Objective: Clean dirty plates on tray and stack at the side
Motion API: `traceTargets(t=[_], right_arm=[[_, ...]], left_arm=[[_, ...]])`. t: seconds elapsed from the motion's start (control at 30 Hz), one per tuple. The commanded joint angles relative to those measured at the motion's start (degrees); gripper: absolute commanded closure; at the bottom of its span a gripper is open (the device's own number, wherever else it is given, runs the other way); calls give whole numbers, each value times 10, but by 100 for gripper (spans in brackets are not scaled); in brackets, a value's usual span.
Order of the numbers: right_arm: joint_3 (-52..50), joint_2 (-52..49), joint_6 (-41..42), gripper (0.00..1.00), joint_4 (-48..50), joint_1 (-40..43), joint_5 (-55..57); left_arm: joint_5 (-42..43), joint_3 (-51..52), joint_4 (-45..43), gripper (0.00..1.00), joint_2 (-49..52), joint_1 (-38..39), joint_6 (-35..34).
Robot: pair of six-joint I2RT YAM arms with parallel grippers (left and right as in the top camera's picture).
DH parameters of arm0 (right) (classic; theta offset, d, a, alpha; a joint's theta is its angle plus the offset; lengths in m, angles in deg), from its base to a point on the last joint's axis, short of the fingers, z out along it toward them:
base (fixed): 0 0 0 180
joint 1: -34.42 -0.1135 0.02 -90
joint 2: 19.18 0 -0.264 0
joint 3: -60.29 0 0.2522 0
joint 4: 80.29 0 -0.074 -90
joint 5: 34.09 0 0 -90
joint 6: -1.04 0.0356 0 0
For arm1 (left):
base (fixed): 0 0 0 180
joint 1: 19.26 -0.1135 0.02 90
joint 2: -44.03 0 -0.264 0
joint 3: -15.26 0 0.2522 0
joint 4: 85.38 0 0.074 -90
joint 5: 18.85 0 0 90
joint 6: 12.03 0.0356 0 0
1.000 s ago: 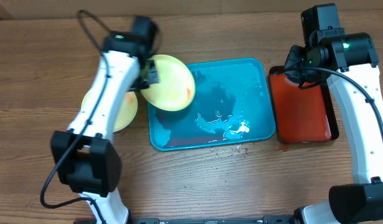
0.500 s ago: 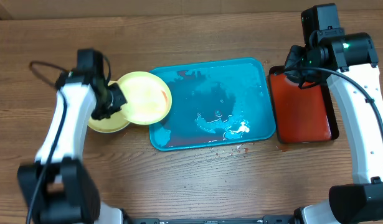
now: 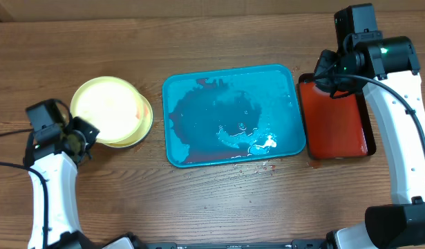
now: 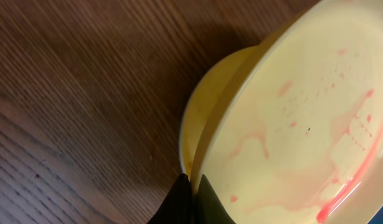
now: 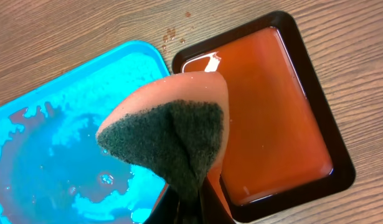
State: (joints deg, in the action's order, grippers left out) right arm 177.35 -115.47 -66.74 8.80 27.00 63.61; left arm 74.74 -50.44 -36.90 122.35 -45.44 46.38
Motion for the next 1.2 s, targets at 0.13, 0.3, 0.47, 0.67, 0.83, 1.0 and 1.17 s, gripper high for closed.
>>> traceTargets(t=[0.13,0.3,0.47,0.67,0.83,1.0,1.17], right_arm=[[-2,1,-2,96,7,4,-1],[-2,1,-2,96,7,4,-1],[-2,1,-2,96,7,4,-1],[-2,1,-2,96,8,4,-1],[-2,1,-2,96,7,4,-1],[-2,1,-2,96,7,4,-1],[-2,1,-2,96,8,4,-1]], left_arm=[[13,7,-56,96,84,1,-14],[47,7,-80,96,159,1,-14],[91,7,-79,96,202,3,18],[99,3,-59,89,196,10,49],[94,-3,-49,58,174,10,70],[57,-29,-5,45,138,11,81],[44,-45,32,44,81,12,93]])
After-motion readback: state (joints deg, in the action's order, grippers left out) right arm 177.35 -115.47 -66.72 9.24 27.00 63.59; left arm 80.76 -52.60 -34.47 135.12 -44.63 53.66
